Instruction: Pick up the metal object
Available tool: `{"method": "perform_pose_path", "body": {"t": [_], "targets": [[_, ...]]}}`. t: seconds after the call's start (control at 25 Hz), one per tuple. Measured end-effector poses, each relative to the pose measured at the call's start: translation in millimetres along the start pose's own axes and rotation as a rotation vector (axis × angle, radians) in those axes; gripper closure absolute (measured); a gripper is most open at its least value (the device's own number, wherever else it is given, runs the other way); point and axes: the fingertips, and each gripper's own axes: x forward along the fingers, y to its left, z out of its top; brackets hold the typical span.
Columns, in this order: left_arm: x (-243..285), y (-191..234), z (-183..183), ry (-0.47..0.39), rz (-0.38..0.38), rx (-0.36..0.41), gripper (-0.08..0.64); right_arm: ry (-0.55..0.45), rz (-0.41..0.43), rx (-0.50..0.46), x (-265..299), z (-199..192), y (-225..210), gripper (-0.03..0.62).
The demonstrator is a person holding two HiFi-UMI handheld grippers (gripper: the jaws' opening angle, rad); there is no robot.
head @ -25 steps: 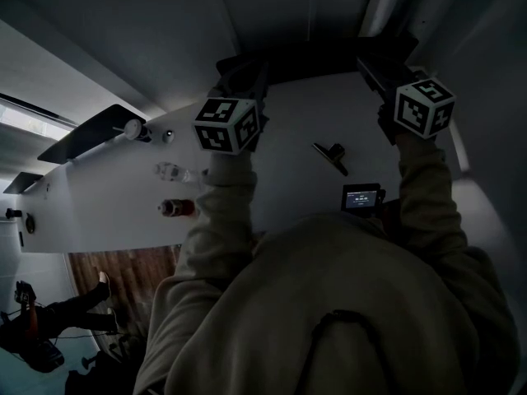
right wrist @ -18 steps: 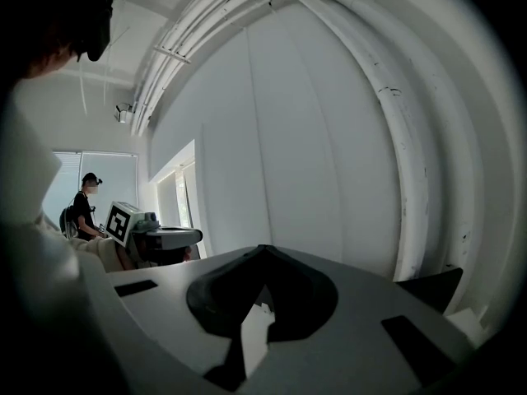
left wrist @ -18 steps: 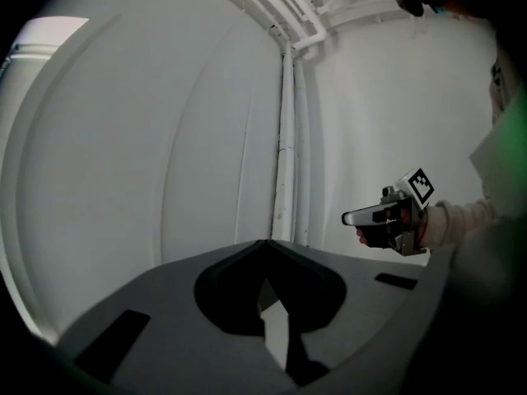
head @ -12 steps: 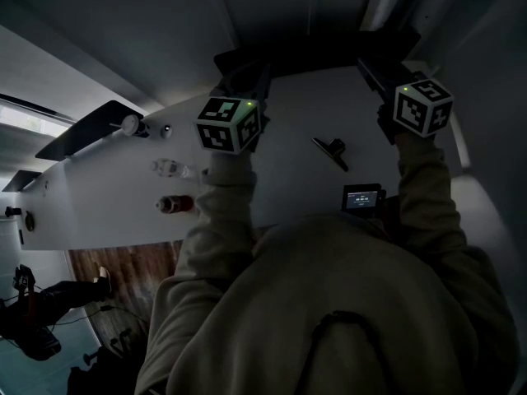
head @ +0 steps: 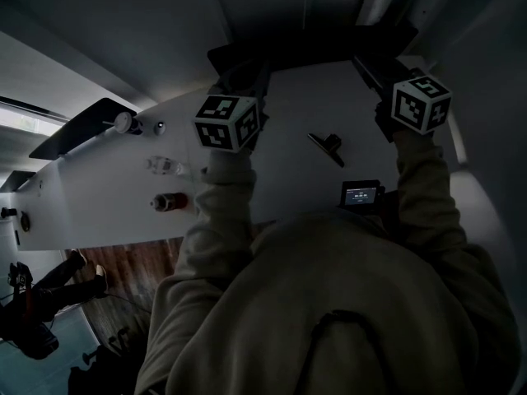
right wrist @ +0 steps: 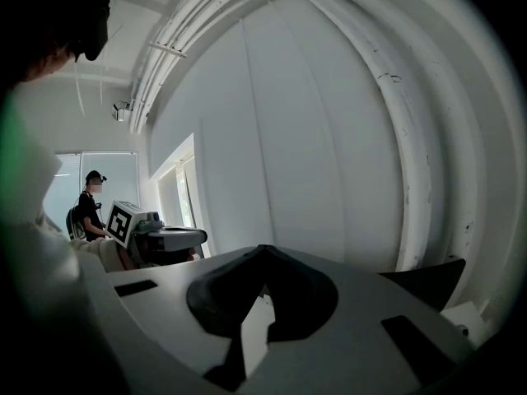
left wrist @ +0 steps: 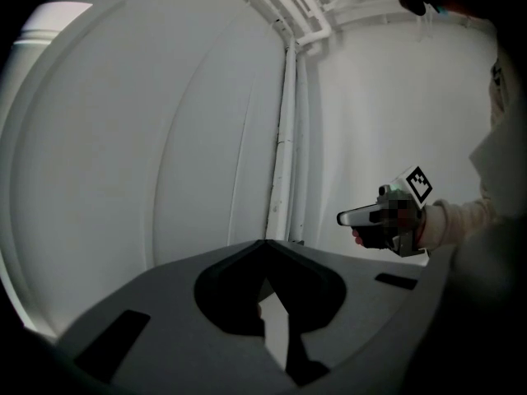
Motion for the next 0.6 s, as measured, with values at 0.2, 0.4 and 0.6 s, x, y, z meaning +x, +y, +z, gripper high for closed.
{"method": "perform_pose_path", "body": {"t": [0.2,0.4,0.6], "targets": [[4,3,-10,0.012,-0.001,-0.016,0.557,0.018,-0.003,-0.012,6,-7,-1,0.574],[6,0,-35,0.046,-0.013,-0.058,0.557,0.070,0.002,0.019,10,-29,-3,0.574],[13,2,-58,0.075,-0.012,-0.082,0.557,0.107,0.018,0.040,16,-49,-8,0.574]]}}
